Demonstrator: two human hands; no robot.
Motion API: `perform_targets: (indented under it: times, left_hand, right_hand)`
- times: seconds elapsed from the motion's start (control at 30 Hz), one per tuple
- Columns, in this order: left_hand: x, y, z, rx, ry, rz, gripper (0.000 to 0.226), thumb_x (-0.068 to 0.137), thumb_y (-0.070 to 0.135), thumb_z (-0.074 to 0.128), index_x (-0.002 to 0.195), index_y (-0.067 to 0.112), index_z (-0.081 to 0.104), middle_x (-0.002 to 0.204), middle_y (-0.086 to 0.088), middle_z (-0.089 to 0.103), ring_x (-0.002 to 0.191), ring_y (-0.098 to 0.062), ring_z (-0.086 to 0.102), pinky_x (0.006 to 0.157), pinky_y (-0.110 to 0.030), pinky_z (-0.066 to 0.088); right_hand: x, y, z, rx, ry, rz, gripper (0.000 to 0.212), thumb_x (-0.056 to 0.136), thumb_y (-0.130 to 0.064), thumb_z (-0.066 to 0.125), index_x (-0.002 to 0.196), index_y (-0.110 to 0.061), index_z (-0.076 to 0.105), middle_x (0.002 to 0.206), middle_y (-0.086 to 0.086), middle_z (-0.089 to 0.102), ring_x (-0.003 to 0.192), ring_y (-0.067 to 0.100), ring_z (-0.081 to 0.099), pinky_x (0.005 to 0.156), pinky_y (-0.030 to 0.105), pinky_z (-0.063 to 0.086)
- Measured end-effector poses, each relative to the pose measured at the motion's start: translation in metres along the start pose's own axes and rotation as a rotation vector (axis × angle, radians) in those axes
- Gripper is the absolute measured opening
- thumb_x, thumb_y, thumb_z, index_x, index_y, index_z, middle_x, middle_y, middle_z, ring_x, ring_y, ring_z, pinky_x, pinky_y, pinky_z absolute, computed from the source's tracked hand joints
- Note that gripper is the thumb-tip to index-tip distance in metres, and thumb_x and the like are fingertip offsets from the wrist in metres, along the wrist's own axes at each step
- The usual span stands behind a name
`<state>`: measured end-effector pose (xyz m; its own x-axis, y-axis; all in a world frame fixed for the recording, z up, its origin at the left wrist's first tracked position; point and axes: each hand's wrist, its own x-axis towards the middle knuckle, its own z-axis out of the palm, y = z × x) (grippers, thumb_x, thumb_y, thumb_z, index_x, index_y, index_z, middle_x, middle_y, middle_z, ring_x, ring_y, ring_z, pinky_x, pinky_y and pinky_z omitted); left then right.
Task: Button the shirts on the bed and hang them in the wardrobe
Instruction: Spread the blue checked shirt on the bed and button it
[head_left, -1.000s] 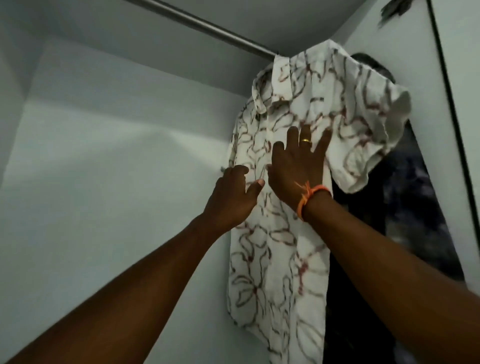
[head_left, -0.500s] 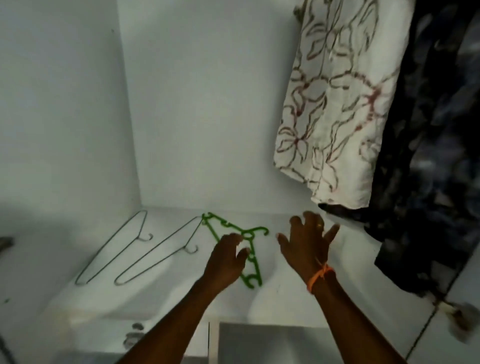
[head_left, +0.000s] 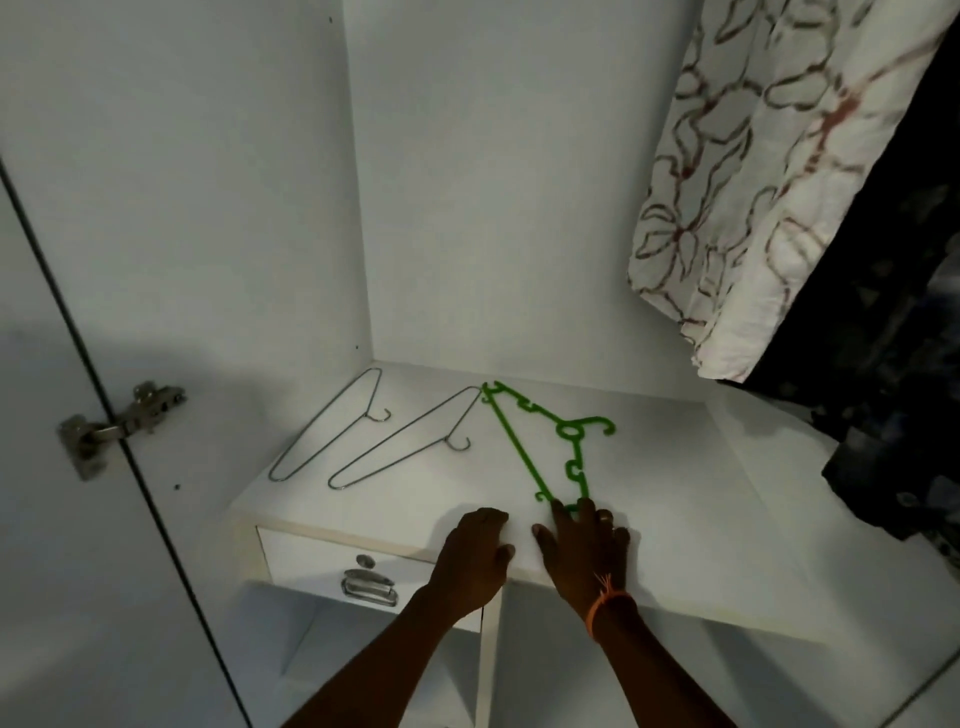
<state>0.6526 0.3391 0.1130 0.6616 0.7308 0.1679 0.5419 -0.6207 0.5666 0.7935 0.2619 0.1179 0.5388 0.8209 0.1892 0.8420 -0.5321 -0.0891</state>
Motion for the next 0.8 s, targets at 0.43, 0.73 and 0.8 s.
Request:
perform_targets:
  times: [0.43,0.73,0.8]
  left_hand:
    - [-0.011,0.043,0.018,-0.312,0.122,-0.359,0.041,0.092,0.041,0.061,0.112,0.006,0.056,0.105,-0.006,0.054,0.096,-0.019,0.054,0.080,-0.027,0.043]
    - [-0.105,0.036,0.008,-0.507,0.291,-0.542,0.033,0.087,-0.007,0.048,0.107,0.003,0.072,0.095,-0.008,0.069,0.094,-0.019,0.064,0.077,-0.019,0.046]
    - [-0.140,0.023,-0.003,-0.423,0.315,-0.463,0.033,0.086,-0.012,0.048,0.105,-0.001,0.072,0.093,-0.012,0.069,0.091,-0.016,0.061,0.071,-0.005,0.039]
  right_hand:
    - [-0.064,-0.023,-0.008,0.320,-0.031,0.093,0.024,0.092,-0.039,0.058,0.108,-0.022,0.060,0.118,0.003,0.053,0.110,0.025,0.054,0.089,0.040,0.046]
    - [-0.159,-0.043,0.007,1.708,0.384,0.456,0.042,0.090,-0.002,0.064,0.125,-0.012,0.042,0.124,0.015,0.038,0.101,0.017,0.059,0.071,0.028,0.054]
    - [-0.167,-0.050,0.005,2.040,0.092,0.739,0.036,0.099,-0.022,0.057,0.131,-0.014,0.042,0.118,0.017,0.050,0.091,0.037,0.062,0.067,0.042,0.055]
